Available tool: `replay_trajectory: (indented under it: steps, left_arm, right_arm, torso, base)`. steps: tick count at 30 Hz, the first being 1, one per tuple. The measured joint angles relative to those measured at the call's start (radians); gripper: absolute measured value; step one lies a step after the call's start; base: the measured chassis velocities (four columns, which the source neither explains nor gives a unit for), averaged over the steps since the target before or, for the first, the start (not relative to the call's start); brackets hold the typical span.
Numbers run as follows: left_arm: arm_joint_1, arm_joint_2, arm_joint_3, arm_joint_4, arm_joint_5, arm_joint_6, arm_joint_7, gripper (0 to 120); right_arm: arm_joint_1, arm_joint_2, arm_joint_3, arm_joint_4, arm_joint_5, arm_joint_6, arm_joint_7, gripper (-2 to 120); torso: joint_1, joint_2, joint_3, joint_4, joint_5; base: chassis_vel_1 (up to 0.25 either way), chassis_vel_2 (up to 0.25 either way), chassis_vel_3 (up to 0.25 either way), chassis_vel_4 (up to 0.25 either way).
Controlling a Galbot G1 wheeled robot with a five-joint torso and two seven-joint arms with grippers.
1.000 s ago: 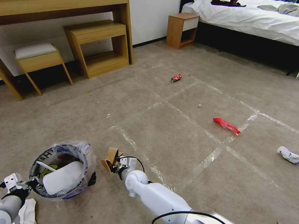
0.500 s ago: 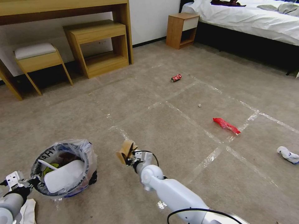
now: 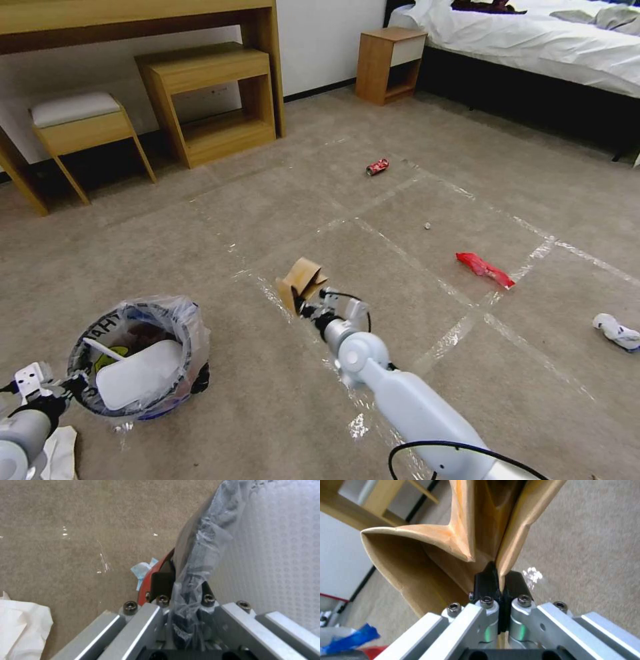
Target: Pick up the trash bin and place the garbage on the floor into it.
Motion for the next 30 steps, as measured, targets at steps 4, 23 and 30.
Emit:
replay_trajectory:
  steps: [4, 23, 30]
  left_arm:
    - [0.000, 0.000, 0.001, -0.002, 0.000, 0.000, 0.001, 1]
    - [0.001, 0.004, 0.012, -0.007, 0.003, 0.004, 0.002, 1]
    - [-0.001, 0.017, 0.019, -0.008, 0.002, 0.014, 0.003, 1]
  right_arm:
    - [-0.016, -0.019, 0.023, 0.046, 0.012, 0.000, 0.001, 0]
    - [-0.032, -0.198, 0.087, 0.274, 0.084, 0.071, -0.084, 0]
    - [0.003, -0.338, 0.028, 0.370, 0.091, 0.221, -0.258, 0]
  torso:
    - [0.000, 0.000, 0.000, 0.0000, 0.0000]
    - [0.000, 0.000, 0.000, 0.0000, 0.0000]
    - [0.000, 0.000, 0.000, 0.0000, -0.0001]
  base:
    - [0.000, 0.000, 0.000, 0.000]
    - [0.000, 0.000, 0.000, 0.000]
    - [0.000, 0.000, 0.000, 0.000]
